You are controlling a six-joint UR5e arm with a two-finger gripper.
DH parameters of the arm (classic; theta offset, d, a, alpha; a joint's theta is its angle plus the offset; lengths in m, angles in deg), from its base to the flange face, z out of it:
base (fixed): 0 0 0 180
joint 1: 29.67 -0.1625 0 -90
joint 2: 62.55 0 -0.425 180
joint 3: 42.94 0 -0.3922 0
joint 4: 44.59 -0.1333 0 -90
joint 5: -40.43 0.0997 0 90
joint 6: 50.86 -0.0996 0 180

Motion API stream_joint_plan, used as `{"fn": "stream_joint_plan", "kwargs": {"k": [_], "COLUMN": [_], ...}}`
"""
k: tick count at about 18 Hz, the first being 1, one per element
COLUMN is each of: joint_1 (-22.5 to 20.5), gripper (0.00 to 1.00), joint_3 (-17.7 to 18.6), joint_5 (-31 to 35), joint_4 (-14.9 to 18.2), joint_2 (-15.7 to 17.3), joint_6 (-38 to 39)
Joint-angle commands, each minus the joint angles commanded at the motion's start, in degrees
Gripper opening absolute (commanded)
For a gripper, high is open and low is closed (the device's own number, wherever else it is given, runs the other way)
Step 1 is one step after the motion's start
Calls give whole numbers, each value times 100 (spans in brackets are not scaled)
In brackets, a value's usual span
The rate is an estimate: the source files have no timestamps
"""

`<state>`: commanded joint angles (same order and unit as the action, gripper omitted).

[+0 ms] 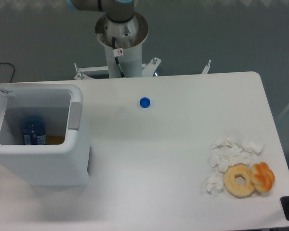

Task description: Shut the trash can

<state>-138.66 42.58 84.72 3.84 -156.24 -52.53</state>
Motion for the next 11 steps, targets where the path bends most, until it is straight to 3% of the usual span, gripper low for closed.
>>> {"fn": "stream_joint_plan", "kwargs": {"k": [11], "joint_1": [-254], "gripper": [100], "joint_3": [123], "joint_5": [439], "joint_4": [18], "joint_2": [140], "joint_6": [-167]}}
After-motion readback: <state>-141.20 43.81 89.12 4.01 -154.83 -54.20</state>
